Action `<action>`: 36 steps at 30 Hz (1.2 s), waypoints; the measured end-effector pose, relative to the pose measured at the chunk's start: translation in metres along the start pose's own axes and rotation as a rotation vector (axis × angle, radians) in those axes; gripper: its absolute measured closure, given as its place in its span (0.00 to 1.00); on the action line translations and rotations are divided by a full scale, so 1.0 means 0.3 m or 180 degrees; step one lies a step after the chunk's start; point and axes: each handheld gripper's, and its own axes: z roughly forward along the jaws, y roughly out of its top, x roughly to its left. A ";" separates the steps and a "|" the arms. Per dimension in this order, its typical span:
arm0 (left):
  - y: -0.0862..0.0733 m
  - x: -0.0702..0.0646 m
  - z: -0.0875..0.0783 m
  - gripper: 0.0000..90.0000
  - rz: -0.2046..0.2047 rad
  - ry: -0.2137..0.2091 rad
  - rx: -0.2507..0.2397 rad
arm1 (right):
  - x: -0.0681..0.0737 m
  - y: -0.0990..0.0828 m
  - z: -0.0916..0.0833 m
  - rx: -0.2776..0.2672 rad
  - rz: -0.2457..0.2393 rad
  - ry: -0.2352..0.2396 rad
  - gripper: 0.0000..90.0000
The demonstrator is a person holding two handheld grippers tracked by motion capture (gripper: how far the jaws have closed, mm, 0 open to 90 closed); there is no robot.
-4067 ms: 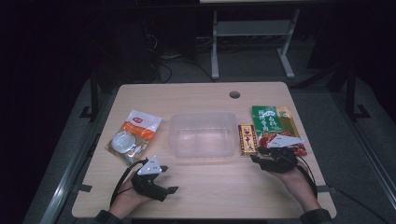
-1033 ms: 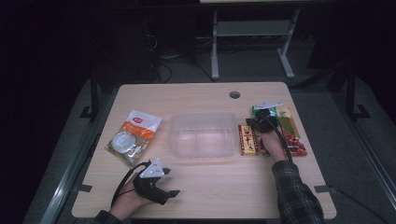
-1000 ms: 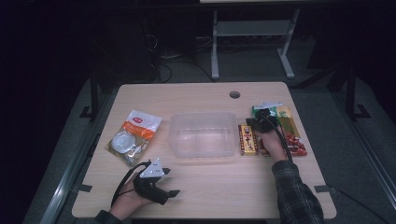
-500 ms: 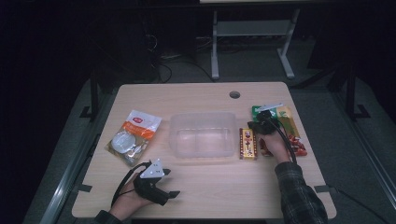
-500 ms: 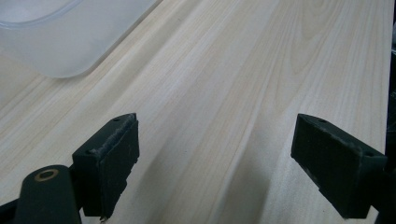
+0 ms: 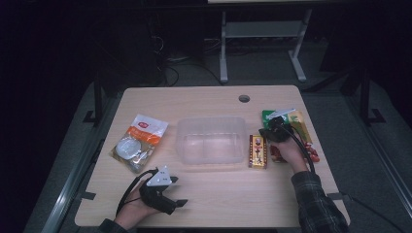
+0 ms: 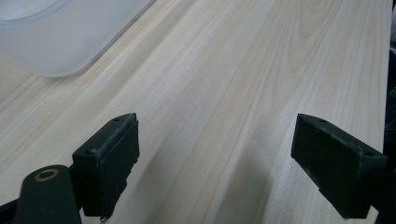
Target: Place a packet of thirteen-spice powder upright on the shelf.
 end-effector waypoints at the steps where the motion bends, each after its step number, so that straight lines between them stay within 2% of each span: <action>1: 0.000 0.000 0.000 0.16 0.0000 0.0000 0.0000 | -0.001 0.000 0.003 0.0004 0.0012 -0.0012 1.00; 5: 0.001 0.001 0.000 0.16 0.0005 -0.0006 0.0003 | -0.006 -0.002 0.012 0.0027 0.0009 0.0000 1.00; 7: 0.000 0.001 0.000 0.16 -0.0007 -0.0013 -0.0011 | -0.001 -0.011 0.016 0.0126 -0.0035 0.0020 1.00; 9: 0.000 0.000 -0.001 0.16 -0.0018 -0.0015 -0.0016 | 0.003 -0.013 0.014 0.0140 -0.0060 0.0025 1.00; 17: 0.001 -0.003 -0.004 0.16 0.0004 -0.0021 -0.0022 | 0.032 -0.057 -0.032 0.0265 -0.0213 0.0145 1.00; 23: 0.002 -0.004 -0.005 0.16 0.0009 -0.0026 -0.0024 | 0.059 -0.083 -0.065 0.0289 -0.0324 0.0254 1.00; 27: 0.002 -0.007 -0.005 0.16 0.0011 -0.0045 -0.0020 | 0.076 -0.092 -0.086 0.0299 -0.0435 0.0243 1.00; 31: 0.003 -0.009 -0.003 0.16 0.0026 -0.0055 -0.0018 | 0.089 -0.111 -0.107 0.0318 -0.0443 0.0300 1.00; 36: 0.003 -0.011 -0.001 0.16 0.0033 -0.0076 -0.0007 | 0.114 -0.134 -0.123 0.0387 -0.0554 0.0369 1.00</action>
